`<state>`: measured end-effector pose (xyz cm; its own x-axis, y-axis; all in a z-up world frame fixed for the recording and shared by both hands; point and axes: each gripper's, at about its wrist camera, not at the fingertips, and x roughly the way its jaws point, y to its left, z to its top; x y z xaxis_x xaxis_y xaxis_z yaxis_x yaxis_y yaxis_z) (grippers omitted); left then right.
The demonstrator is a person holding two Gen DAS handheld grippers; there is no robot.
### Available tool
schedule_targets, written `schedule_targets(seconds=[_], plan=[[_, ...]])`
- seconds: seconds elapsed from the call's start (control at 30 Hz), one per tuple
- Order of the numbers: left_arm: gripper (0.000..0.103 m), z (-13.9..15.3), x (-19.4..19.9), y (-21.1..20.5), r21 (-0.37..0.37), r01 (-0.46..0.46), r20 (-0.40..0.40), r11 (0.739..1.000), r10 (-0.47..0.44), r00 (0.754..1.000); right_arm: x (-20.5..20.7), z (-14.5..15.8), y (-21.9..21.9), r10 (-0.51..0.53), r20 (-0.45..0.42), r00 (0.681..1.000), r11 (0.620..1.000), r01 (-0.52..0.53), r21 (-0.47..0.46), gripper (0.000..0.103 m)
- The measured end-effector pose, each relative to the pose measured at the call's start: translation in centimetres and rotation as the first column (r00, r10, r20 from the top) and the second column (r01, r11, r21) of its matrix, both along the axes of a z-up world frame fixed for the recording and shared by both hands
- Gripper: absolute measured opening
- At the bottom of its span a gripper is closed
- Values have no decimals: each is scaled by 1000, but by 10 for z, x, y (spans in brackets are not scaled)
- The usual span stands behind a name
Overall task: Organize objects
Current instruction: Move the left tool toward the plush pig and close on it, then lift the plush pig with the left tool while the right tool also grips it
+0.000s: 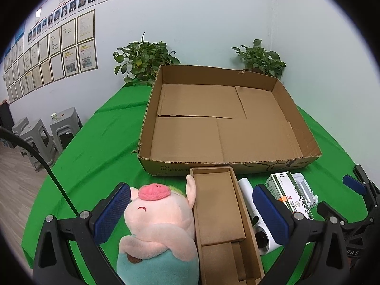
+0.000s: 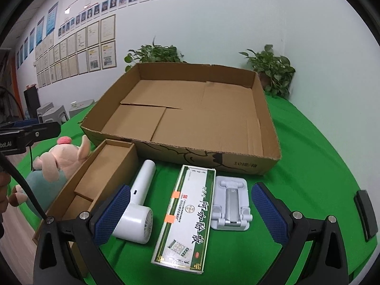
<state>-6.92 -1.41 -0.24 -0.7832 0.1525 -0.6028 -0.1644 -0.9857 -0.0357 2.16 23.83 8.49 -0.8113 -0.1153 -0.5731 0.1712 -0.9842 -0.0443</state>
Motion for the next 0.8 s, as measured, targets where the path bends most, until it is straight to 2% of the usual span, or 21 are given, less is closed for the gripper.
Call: schedule_targets(seconds=[0.17,0.3,0.37,0.4,0.6,0.67,0.7,0.8], plan=[[102,2,5,-12,18,30,1,999,-31,1000,7,8,-15,84,-62,995,996,-82,44,103],[102,0,16,-36,71,92,5,993,-92,996,25,18,-36,240,-126,962,971,-236,47,103],[102,-6,21,-48,83,95,16,992,-97,995,36,24,-49,339,-153,928,940,-339,29,103],[102,-12,23,-53,95,94,32,991,-97,995,43,29,-58,402,-171,900,913,-407,5,103],[102,-59,17,-71,168,112,212,979,-146,966,53,39,-88,572,-160,804,791,-593,-152,103],[101,-75,15,-73,205,103,261,973,-155,953,54,41,-95,600,-153,785,763,-620,-185,103],[96,-81,14,-74,222,95,278,970,-156,948,54,42,-99,615,-147,775,748,-632,-203,103],[88,-88,17,-77,266,90,279,960,-166,946,46,40,-110,624,-110,774,739,-630,-240,103]])
